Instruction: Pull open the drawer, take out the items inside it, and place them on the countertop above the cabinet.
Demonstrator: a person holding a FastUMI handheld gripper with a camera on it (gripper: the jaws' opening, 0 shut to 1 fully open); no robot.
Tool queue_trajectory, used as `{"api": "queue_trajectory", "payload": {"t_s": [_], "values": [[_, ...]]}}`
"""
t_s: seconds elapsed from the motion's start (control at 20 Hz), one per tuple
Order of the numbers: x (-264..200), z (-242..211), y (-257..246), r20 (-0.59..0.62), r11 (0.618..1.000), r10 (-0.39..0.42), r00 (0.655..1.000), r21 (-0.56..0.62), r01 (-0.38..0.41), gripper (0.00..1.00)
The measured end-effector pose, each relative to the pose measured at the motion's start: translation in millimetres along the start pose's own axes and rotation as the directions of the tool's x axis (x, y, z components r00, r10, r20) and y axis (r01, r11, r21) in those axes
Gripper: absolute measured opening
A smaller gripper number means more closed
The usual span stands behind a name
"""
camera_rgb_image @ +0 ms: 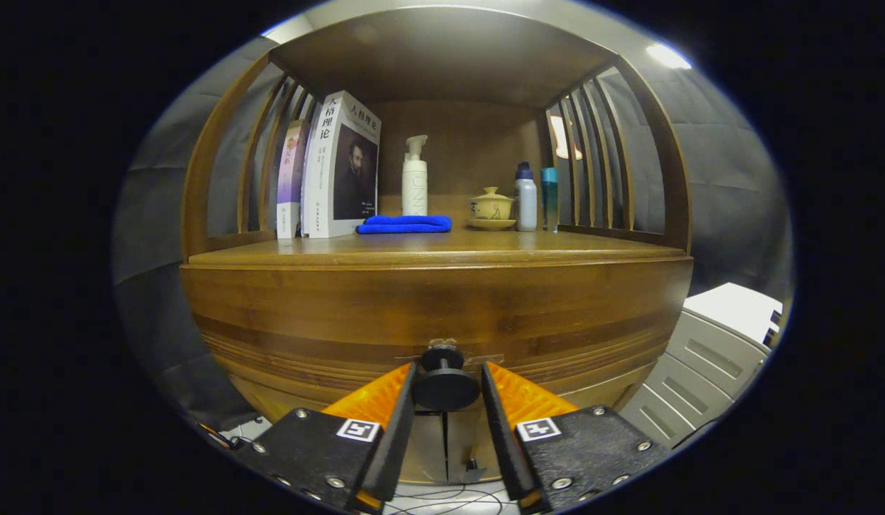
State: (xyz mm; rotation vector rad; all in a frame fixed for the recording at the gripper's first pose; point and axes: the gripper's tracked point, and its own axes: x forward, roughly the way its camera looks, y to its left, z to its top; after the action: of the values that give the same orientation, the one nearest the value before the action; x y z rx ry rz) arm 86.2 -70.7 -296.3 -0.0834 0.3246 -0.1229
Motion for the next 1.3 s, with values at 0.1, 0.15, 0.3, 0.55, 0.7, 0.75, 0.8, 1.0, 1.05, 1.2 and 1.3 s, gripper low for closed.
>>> {"api": "queue_trajectory", "payload": {"t_s": [0.1, 0.15, 0.3, 0.55, 0.7, 0.75, 0.8, 1.0, 1.05, 1.2, 1.3], "values": [[1, -3, -2, 0.006, 1.000, -0.002, 1.000, 0.000, 0.002, 0.48], [0, -4, -3, 0.005, 1.000, -0.002, 1.000, 0.013, 0.002, 0.47], [-2, -5, -1, 0.011, 0.998, 0.010, 1.000, 0.056, -0.010, 0.39], [0, -5, -2, 0.013, 0.999, 0.012, 1.000, 0.037, -0.013, 0.29], [-15, -7, -4, 0.001, 0.998, 0.015, 1.000, 0.055, -0.015, 0.27], [-23, -8, -5, 0.000, 0.998, 0.016, 1.000, 0.057, -0.016, 0.27], [-32, -8, -5, 0.000, 0.998, 0.019, 1.000, 0.052, -0.019, 0.27], [-68, -14, -9, -0.006, 0.999, 0.023, 1.000, 0.028, -0.023, 0.27], [-77, -16, -9, -0.009, 0.999, 0.024, 1.000, 0.037, -0.024, 0.27], [-104, -19, -12, -0.021, 0.999, 0.027, 0.999, 0.026, -0.027, 0.27], [-120, -23, -16, -0.017, 0.999, 0.041, 0.999, 0.030, -0.040, 0.27]]}}
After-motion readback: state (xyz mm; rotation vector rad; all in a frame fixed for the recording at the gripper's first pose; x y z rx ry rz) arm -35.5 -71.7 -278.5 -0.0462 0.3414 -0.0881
